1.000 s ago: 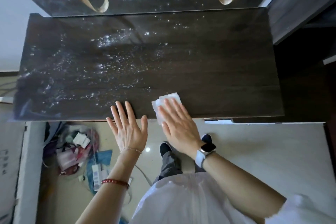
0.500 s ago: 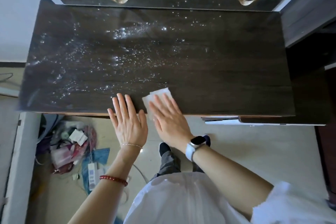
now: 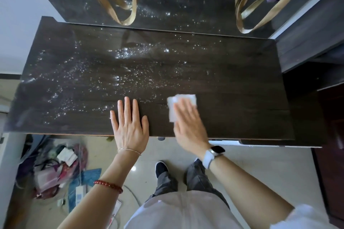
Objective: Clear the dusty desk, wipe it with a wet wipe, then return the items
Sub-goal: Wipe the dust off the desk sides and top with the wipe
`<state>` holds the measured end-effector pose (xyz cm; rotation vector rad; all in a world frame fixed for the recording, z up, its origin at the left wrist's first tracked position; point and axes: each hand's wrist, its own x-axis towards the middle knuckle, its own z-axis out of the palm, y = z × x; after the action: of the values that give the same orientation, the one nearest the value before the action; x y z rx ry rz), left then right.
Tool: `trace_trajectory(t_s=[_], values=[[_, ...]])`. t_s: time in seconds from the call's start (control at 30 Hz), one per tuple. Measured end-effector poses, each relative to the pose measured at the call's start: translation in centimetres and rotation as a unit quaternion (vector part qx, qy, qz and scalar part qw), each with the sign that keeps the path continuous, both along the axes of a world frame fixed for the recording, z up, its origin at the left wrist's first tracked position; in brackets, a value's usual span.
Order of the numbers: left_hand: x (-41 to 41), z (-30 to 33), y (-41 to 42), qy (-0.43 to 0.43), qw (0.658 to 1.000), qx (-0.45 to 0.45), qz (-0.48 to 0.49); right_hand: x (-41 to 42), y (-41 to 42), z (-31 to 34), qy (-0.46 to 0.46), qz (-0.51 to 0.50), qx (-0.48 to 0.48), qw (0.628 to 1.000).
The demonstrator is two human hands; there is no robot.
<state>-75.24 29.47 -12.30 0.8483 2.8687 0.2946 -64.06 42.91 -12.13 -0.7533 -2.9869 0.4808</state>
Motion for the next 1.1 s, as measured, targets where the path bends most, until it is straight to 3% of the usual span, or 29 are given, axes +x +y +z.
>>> trace_trajectory(t_s=[0.1, 0.2, 0.27, 0.37, 0.43, 0.5, 0.57, 0.63, 0.7, 0.83, 0.93, 1.0, 1.1], values=[[0.0, 0.0, 1.0, -0.002, 1.0, -0.007, -0.006, 1.8, 0.9, 0.3, 0.007, 0.081, -0.032, 0.996], [0.7, 0.0, 2.1, -0.003, 1.0, -0.012, -0.002, 4.5, 5.9, 0.0, 0.053, -0.084, -0.026, 0.995], [1.0, 0.0, 2.8, -0.001, 1.0, -0.014, 0.006, 5.1, 10.1, 0.0, 0.083, -0.235, -0.034, 0.968], [1.4, 0.1, 3.9, -0.005, 1.0, -0.006, 0.024, 2.5, 13.7, 0.5, 0.111, -0.296, -0.025, 0.948], [1.9, 0.3, 4.7, -0.009, 1.0, -0.001, 0.027, 0.5, 12.8, 0.5, 0.045, -0.19, -0.001, 0.981], [2.4, 0.3, 5.2, -0.012, 0.999, 0.005, 0.037, 0.7, 9.9, 0.4, -0.02, 0.007, -0.007, 1.0], [3.0, 0.1, 5.4, -0.01, 0.998, 0.014, 0.064, 3.1, 8.0, 0.7, -0.052, 0.181, -0.015, 0.982], [3.7, 0.1, 5.5, -0.012, 0.994, 0.024, 0.102, 4.8, 10.3, 1.1, -0.048, 0.292, 0.007, 0.955], [4.4, 0.1, 5.9, -0.014, 0.99, 0.028, 0.137, 4.3, 14.9, 0.9, -0.051, 0.296, 0.043, 0.953], [6.1, -0.1, 7.5, -0.019, 0.973, 0.028, 0.226, -0.8, 24.6, 0.2, -0.073, 0.082, 0.057, 0.992], [6.8, -0.3, 8.8, -0.027, 0.954, 0.032, 0.296, -4.4, 25.2, 0.1, -0.056, -0.042, 0.031, 0.997], [6.9, -0.5, 9.5, -0.027, 0.944, 0.031, 0.327, -3.8, 21.2, -0.1, -0.024, 0.086, 0.021, 0.996], [6.8, -0.5, 10.3, -0.031, 0.932, 0.027, 0.36, 1.3, 16.1, 0.5, -0.021, 0.392, 0.017, 0.92]])
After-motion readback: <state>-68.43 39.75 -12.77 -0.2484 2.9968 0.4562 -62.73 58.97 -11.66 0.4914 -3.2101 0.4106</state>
